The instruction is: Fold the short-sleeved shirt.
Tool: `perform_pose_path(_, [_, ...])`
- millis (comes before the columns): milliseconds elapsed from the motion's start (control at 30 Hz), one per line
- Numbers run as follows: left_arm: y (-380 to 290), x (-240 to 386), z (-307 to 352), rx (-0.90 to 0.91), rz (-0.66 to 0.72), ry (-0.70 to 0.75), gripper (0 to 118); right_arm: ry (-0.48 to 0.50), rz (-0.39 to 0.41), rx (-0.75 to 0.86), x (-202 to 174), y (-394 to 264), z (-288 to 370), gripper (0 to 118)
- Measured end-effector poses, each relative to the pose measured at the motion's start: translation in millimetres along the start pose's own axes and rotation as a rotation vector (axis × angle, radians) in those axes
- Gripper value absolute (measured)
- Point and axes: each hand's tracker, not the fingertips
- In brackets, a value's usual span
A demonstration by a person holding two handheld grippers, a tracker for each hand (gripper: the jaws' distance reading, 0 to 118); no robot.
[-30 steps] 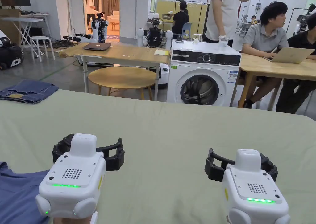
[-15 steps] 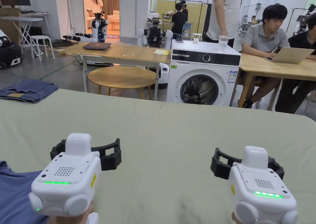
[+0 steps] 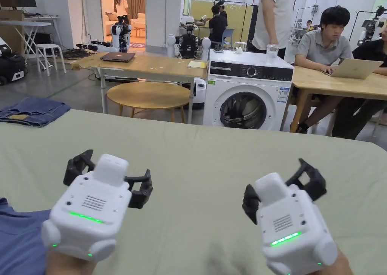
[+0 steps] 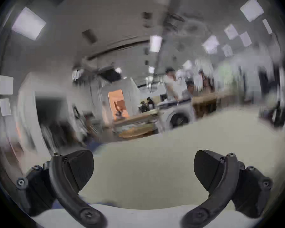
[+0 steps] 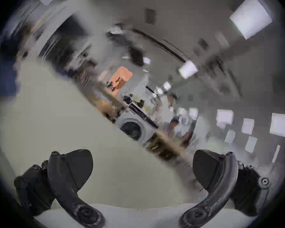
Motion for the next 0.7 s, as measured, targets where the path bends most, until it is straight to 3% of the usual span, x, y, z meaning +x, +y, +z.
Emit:
perform_pose_path(33, [-0.8,12.9,-1.8,-0.006,-0.183,0.05,118,-0.016,0.184,0.022,-11.5,0.2,0.5,118])
perform_pose_path(100, [-6.2,25.5,-1.8,0.02,-0.395,0.064,118,-0.019,0.39,0.071,-24.8,-5.5,3.0,118])
perform_pose_path(167, [-10.1,29.9,-2.5,0.018,-0.503,0.029,118,-0.035,0.473,0.103,-32.6,-10.7,5.4,118])
perform_pose_path(233, [-10.2,31.2,-2.9,-0.01,-0.515,-0.012,118,-0.037,0.445,0.085,-29.7,-9.5,11.6,118])
perform_pose_path(300, [-10.6,25.6,-4.4,-0.025,-0.443,-0.037,118,-0.018,0.349,0.029,-26.6,-7.0,12.8,118])
perform_pose_path(400, [-5.8,7.5,-7.6,-0.059,-0.121,-0.087,118,0.025,0.041,-0.073,-11.8,-2.8,9.5,118])
perform_pose_path(500, [-9.5,-20.1,-8.2,-0.046,0.335,-0.135,118,0.062,-0.336,-0.174,3.7,-7.2,-0.4,118])
perform_pose_path(533, [-12.1,-29.9,-6.2,-0.024,0.511,-0.132,118,0.081,-0.5,-0.197,11.2,-9.9,-1.4,118])
perform_pose_path(600, [-21.4,-43.5,-3.0,0.033,0.735,-0.158,118,0.1,-0.715,-0.212,20.8,-15.7,-0.5,118])
perform_pose_path(700, [-32.1,-48.6,4.2,0.142,0.909,-0.126,118,0.051,-0.914,-0.217,26.5,-26.8,0.0,118])
